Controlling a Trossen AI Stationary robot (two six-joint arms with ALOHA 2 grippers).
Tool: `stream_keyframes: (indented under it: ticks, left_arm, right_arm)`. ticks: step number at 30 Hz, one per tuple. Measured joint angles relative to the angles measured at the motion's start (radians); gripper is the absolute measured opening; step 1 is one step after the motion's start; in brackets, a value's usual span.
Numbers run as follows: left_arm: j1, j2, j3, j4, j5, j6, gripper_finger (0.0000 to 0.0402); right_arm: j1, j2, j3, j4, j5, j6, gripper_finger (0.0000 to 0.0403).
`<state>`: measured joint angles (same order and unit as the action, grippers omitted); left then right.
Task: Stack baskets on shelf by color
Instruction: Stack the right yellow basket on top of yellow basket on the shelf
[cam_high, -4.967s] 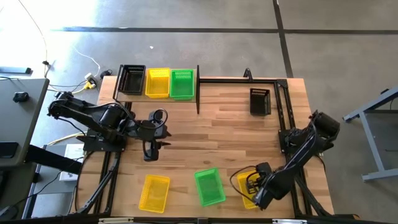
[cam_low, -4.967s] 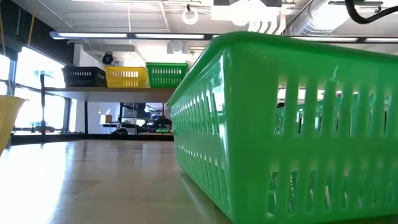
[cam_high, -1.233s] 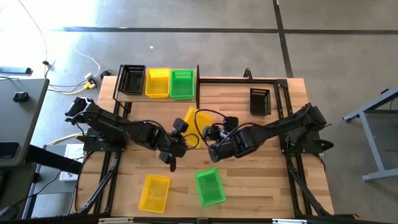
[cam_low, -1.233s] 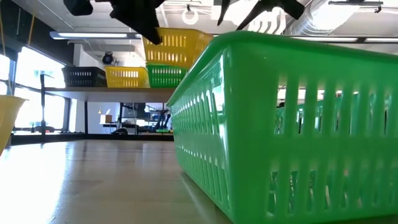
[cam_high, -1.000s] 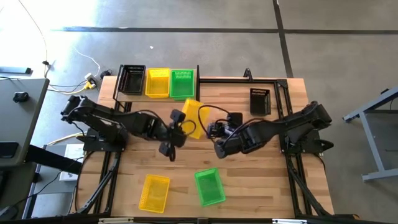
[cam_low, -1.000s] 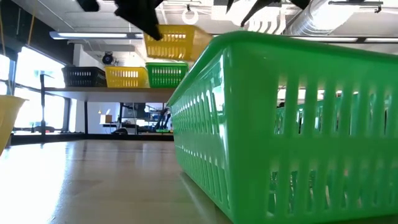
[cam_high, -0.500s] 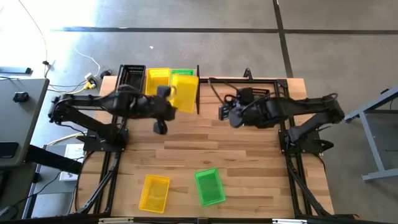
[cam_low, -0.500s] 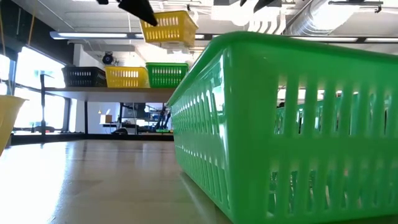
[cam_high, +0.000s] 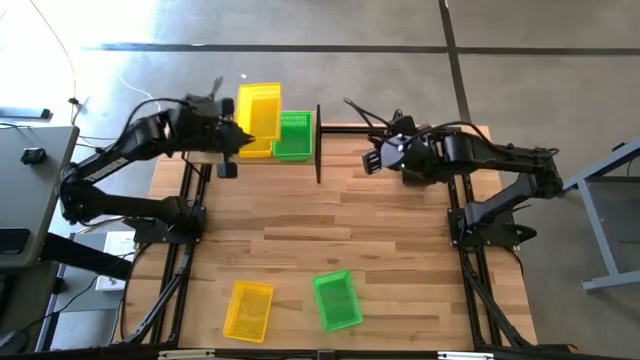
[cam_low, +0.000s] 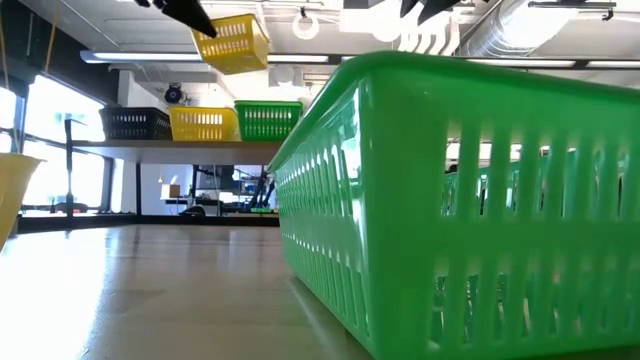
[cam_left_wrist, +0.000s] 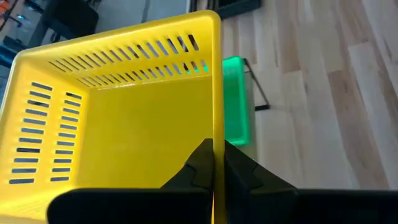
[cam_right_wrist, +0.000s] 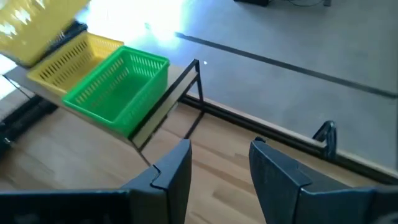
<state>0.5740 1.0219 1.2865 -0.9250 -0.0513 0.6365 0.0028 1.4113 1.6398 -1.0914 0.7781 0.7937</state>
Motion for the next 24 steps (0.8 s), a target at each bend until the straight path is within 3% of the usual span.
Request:
stream_keyframes:
  ticks: [7, 14, 24]
  left_arm:
    - [0.191, 0.019, 0.000, -0.088, 0.194, 0.050, 0.0000]
    - [0.291, 0.080, 0.000, -0.164, 0.218, 0.109, 0.0000]
    - [0.330, 0.175, 0.000, -0.172, 0.249, 0.127, 0.0000]
  right_arm:
    - [-0.077, -0.001, 0.000, 0.005, -0.074, -0.111, 0.0145]
    - [-0.126, -0.001, 0.000, 0.005, -0.101, -0.148, 0.0145]
    - [-0.167, -0.001, 0.000, 0.005, -0.140, -0.148, 0.0145]
